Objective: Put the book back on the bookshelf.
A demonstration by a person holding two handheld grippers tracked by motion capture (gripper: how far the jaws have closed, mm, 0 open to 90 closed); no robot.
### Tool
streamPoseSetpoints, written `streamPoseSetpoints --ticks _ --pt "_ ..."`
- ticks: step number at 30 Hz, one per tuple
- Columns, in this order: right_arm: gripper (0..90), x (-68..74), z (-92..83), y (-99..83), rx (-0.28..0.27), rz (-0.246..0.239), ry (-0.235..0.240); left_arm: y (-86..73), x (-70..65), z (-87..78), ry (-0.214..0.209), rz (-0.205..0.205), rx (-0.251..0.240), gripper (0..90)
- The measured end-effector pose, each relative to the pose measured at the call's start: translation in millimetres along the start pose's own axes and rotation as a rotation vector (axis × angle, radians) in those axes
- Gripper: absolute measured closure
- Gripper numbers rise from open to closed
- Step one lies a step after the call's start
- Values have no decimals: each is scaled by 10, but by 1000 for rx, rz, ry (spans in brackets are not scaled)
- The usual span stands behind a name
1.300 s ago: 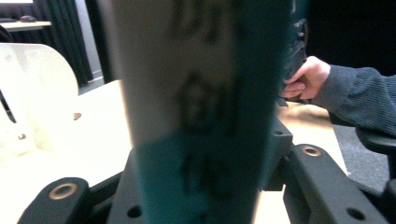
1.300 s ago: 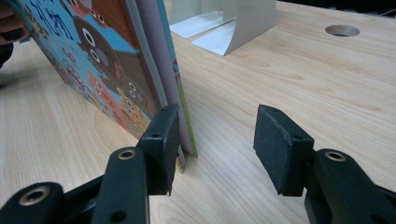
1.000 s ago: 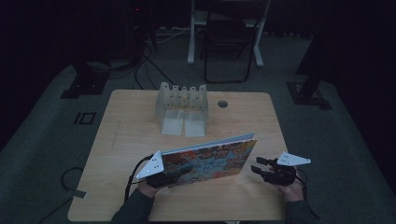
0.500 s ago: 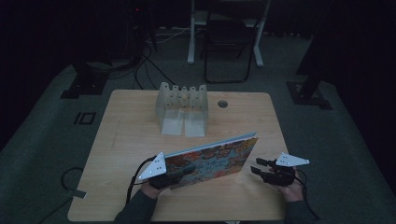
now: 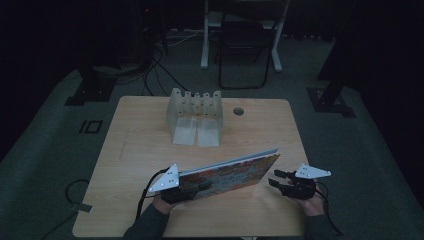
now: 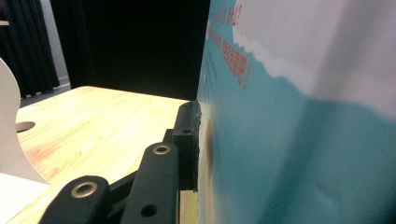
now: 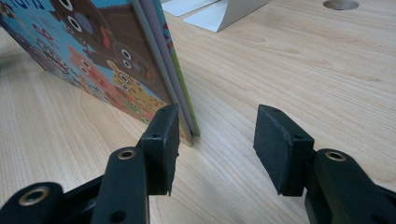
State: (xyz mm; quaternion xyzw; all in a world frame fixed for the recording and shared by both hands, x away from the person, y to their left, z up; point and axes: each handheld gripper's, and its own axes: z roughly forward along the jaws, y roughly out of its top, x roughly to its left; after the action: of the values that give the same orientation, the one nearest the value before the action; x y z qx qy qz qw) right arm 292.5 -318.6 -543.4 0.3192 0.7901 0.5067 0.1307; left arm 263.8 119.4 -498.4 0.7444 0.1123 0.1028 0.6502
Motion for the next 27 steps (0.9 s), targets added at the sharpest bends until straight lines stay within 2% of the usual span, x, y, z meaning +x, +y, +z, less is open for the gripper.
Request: streamPoseSetpoints --ticks 6,12,23,24,27 --pt "499 -3 0 -3 1 1 0 -11 16 17 22 -8 -3 669" --pt "499 -11 4 -18 1 8 -3 -23 9 51 35 2 -6 741" --pt "498 -28 10 -46 6 13 -14 -13 -10 96 51 3 -8 782" --pt "492 -25 20 -51 18 4 -28 -11 -17 101 59 8 -5 794" --pt "490 -17 44 -61 34 -2 -28 -12 -16 105 75 -5 -9 800"
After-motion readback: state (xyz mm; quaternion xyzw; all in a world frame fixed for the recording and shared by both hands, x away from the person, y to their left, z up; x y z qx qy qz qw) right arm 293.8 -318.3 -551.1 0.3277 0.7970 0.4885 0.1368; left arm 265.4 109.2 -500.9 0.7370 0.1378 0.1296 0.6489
